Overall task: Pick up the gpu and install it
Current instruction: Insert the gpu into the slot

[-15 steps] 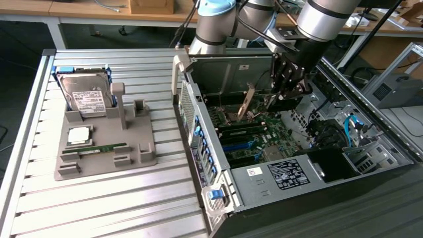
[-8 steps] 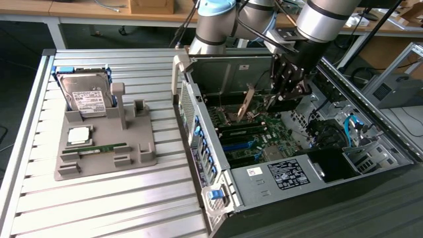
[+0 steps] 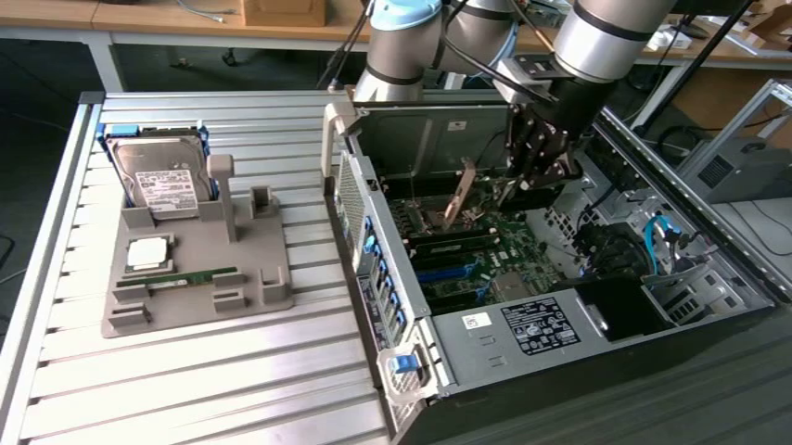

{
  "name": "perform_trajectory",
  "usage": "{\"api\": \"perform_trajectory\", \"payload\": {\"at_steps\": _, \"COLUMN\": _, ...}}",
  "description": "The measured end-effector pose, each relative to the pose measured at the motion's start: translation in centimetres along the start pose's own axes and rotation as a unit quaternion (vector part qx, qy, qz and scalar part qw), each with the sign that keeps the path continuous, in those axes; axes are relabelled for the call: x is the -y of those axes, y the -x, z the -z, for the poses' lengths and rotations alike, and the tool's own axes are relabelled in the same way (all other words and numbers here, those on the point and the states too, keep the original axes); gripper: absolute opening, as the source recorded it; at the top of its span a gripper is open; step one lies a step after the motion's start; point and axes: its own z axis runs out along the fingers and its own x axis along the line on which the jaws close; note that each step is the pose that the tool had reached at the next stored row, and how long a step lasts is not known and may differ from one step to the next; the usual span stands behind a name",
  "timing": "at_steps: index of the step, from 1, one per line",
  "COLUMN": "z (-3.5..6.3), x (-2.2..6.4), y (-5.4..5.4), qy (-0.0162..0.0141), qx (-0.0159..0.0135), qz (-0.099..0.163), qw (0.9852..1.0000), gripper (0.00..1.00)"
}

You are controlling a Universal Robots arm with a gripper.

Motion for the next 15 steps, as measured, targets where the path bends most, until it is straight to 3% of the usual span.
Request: {"api": "perform_trajectory", "payload": {"at_steps": 15, "z": -0.16, "x": -0.31, "y": -0.76, "qy": 0.0, "qx": 0.0, "qz": 0.0, "qw": 1.0, "gripper": 0.27}}
